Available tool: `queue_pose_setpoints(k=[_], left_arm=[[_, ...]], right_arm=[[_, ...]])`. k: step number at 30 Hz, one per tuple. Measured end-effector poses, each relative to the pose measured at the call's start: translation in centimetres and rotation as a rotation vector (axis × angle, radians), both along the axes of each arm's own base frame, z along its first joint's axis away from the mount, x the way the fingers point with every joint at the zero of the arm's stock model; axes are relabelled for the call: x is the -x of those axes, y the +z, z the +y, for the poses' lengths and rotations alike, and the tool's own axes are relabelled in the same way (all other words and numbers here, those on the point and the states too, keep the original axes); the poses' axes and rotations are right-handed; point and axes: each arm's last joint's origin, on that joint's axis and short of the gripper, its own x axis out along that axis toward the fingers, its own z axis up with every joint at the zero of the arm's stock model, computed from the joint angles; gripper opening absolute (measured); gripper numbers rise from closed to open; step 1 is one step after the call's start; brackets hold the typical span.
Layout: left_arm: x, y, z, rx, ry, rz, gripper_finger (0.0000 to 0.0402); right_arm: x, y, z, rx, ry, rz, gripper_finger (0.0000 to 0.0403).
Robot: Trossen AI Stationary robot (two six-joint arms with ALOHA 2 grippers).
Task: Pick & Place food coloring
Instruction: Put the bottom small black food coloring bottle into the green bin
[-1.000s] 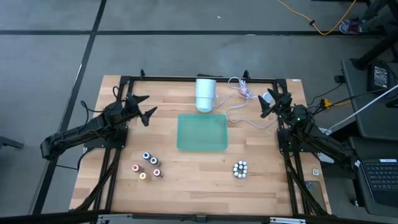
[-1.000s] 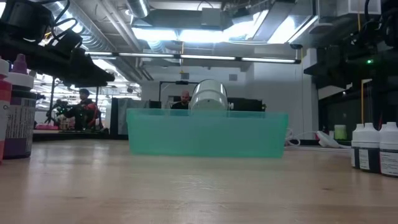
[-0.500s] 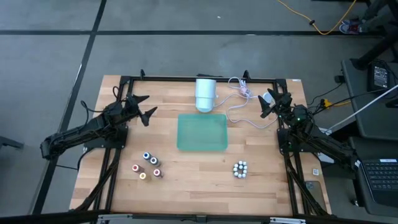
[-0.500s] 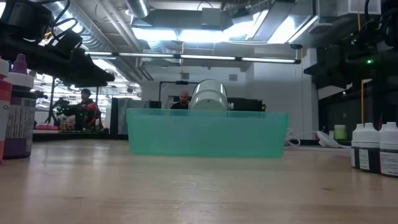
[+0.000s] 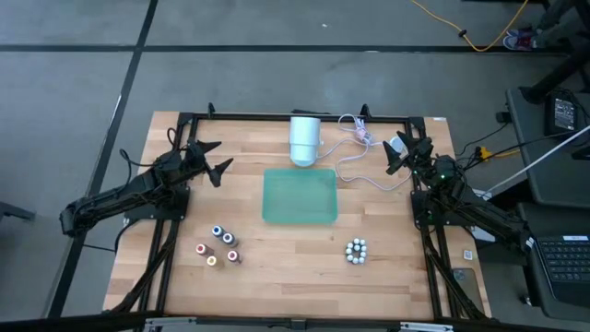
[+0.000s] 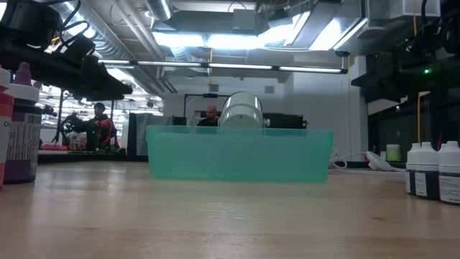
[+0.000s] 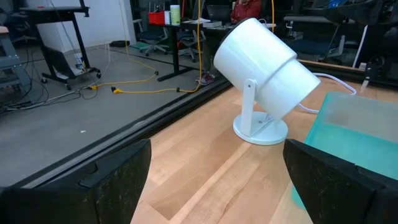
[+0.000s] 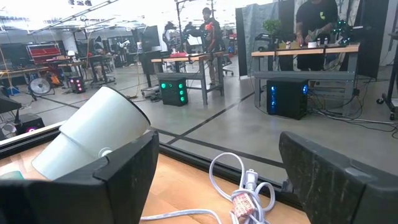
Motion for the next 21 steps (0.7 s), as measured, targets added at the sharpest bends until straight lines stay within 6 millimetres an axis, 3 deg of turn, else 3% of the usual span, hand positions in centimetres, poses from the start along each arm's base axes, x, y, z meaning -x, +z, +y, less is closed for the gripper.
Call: queue_pose_setpoints(k=[21], left_arm=[[0.00, -0.01, 0.00, 0.000, 0.000, 0.000, 0.0361]], right_arm=[[0.02, 0.67, 0.09, -0.020, 0.027, -0.042, 0.0333]])
